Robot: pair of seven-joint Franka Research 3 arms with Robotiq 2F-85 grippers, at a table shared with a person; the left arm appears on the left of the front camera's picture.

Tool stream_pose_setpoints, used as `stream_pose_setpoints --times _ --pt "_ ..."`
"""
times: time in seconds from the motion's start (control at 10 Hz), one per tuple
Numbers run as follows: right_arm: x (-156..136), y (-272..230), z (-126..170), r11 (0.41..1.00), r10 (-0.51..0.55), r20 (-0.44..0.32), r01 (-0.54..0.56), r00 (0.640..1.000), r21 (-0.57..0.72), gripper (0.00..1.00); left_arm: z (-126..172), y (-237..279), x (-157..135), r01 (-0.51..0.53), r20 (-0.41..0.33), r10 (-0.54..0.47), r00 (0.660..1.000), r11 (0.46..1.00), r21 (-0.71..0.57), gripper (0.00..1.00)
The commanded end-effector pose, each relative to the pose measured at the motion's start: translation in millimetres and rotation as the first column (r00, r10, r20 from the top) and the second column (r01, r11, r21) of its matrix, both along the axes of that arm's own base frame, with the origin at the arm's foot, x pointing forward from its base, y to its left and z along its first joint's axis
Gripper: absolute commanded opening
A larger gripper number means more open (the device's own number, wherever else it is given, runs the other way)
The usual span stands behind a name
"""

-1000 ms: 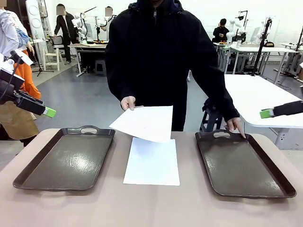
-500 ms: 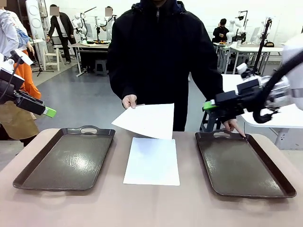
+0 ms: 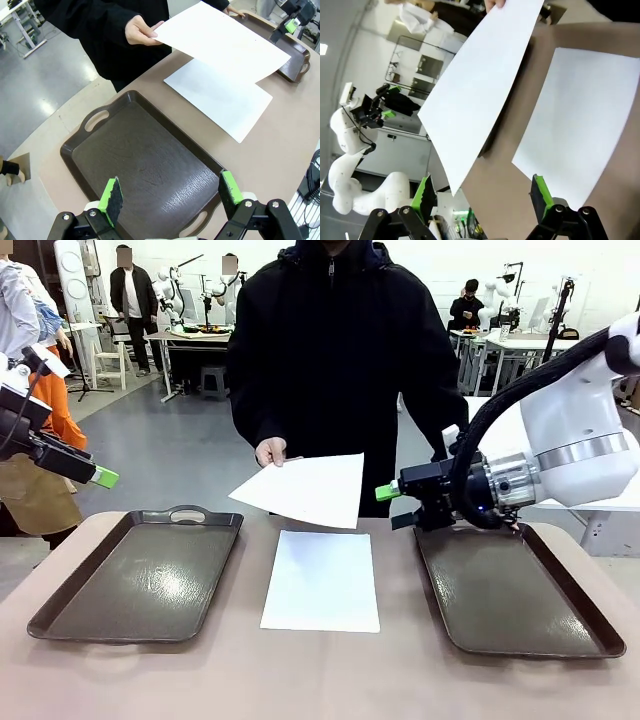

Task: Sort the A4 documents.
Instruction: Receive the A4 Paper.

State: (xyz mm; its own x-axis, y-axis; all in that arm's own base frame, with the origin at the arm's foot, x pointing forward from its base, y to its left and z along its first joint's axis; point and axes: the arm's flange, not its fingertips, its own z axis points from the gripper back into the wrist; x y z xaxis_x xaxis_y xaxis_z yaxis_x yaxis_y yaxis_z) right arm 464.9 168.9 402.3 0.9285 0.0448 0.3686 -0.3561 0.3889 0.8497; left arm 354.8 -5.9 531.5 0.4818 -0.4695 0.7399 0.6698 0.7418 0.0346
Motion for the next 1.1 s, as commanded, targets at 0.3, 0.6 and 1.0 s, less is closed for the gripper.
stream_pose_setpoints --times 0.3,0.6,1.0 --pt "40 32 -3 0.985 0.001 -0.085 0.013 0.996 0.171 1.00 -1 1 1 0.000 0.001 0.000 1.000 1.000 -0.002 1.00" --pt "65 50 -17 0.984 -0.051 -0.148 0.075 0.988 0.164 1.00 -1 1 1 0.000 0.001 0.000 1.000 1.000 -0.002 1.00" --pt "76 61 -24 0.971 -0.070 -0.197 0.113 0.978 0.212 1.00 -1 1 1 0.000 0.001 0.000 1.000 1.000 -0.002 1.00"
